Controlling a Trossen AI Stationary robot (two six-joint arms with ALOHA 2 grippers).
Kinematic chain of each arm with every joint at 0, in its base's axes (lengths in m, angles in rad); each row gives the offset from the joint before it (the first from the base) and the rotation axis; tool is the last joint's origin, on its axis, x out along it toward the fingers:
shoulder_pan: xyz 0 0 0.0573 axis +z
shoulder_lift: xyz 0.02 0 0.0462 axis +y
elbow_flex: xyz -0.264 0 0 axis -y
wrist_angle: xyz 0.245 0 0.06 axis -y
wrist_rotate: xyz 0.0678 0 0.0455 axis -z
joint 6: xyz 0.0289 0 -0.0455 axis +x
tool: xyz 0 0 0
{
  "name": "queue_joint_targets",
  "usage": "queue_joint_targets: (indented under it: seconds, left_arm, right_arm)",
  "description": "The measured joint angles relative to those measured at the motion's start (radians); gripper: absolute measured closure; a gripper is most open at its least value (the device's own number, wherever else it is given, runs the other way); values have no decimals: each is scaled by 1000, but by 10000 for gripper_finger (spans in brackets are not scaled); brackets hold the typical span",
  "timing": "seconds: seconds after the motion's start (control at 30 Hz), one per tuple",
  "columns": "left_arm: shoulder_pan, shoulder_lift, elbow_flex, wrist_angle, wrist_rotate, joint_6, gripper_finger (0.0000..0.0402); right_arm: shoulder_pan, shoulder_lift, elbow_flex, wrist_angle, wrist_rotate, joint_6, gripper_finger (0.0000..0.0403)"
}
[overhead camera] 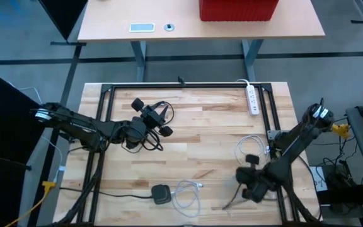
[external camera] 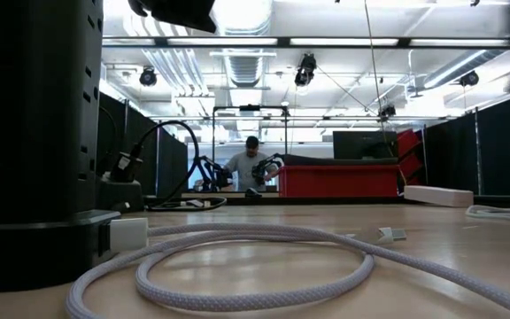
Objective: Insert USB
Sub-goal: Insert the light blue charger cable into the white outlet extension
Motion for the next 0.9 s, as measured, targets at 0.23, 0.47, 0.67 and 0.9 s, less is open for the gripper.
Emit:
queue_joint_targets:
  seconds: [0.23, 0.47, 0.67, 0.9]
  left_arm:
    - [1, 3, 0, 1, 37, -40, 299]
    - [9, 5, -7, -9, 437, 0, 299]
    - [16, 36, -30, 49, 678, 60, 299]
    - [56, 163, -30, 241, 678, 211, 299]
  right_arm:
    - [-146, -110, 0, -1, 123, -203, 401]
    - [-247, -228, 0, 151, 223, -667, 402]
    - [-374, -311, 1, 284, 174, -897, 402]
    - [-572, -328, -1, 497, -202, -1160, 403]
